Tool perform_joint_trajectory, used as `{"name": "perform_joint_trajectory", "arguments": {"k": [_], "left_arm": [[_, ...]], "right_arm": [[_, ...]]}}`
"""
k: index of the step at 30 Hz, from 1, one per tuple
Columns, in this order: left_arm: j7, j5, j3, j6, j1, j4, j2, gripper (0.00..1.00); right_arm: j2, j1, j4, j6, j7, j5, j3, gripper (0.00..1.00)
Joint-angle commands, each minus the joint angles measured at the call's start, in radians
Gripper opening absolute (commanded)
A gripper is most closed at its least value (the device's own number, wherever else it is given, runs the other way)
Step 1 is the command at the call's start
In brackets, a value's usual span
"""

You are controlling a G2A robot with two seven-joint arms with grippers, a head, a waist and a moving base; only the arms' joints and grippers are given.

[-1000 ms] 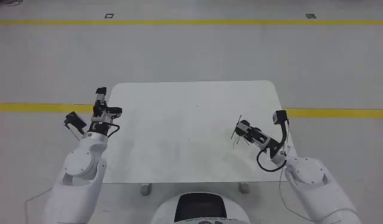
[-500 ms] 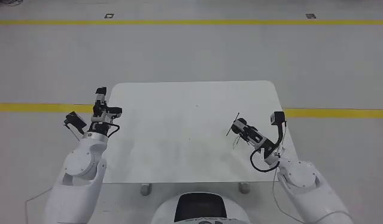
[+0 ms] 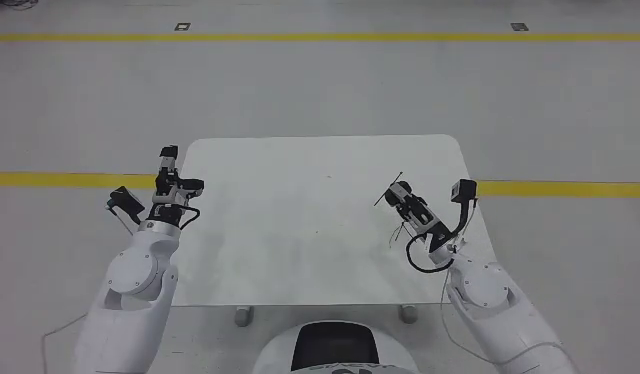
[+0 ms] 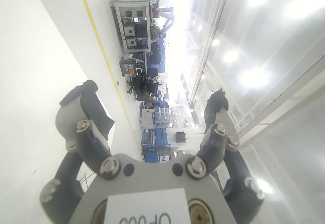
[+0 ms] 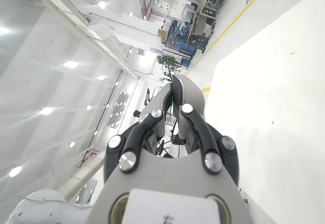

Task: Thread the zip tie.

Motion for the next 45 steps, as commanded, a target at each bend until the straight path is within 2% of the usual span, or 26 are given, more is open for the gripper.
{"name": "perform_joint_trajectory", "arguments": {"k": [1,15,18,22,23,28,29,36,39,41,45], "left_arm": [[0.000,0.000,0.000,0.000,0.000,0.000,0.000,1.00],[-0.001,0.001,0.001,0.000,0.000,0.000,0.000,1.00],[-0.034,0.029,0.027,-0.007,0.026,-0.019,-0.002,1.00],[-0.151,0.131,0.062,0.003,0.085,-0.059,0.005,1.00],[-0.196,0.146,0.077,0.008,0.101,-0.066,0.006,1.00],[-0.338,0.222,0.123,0.022,0.148,-0.080,0.014,1.00],[-0.351,0.236,0.128,0.013,0.151,-0.082,0.015,1.00],[-0.351,0.236,0.128,0.013,0.151,-0.082,0.015,1.00],[-0.413,0.274,0.159,0.006,0.139,-0.087,0.018,1.00],[-0.477,0.312,0.198,0.006,0.135,-0.092,0.021,1.00],[-0.523,0.353,0.262,0.015,0.119,-0.093,0.021,1.00]], "right_arm": [[-0.009,0.003,-0.007,0.000,-0.022,-0.009,-0.018,0.00],[-0.012,0.005,-0.003,0.005,-0.028,-0.013,-0.022,0.00],[-0.016,-0.023,-0.009,0.000,-0.073,-0.052,-0.030,0.00],[-0.023,-0.079,-0.040,0.000,-0.139,-0.093,-0.040,0.00],[-0.025,-0.098,-0.051,0.000,-0.156,-0.100,-0.044,0.00],[-0.032,-0.149,-0.094,0.000,-0.197,-0.131,-0.059,0.00],[-0.034,-0.156,-0.107,0.000,-0.205,-0.127,-0.063,0.00],[-0.035,-0.158,-0.110,0.000,-0.207,-0.126,-0.063,0.00],[-0.036,-0.158,-0.103,0.000,-0.199,-0.140,-0.070,0.00],[-0.038,-0.159,-0.094,0.000,-0.191,-0.148,-0.075,0.00],[-0.040,-0.161,-0.087,0.000,-0.186,-0.144,-0.073,0.00]]}}
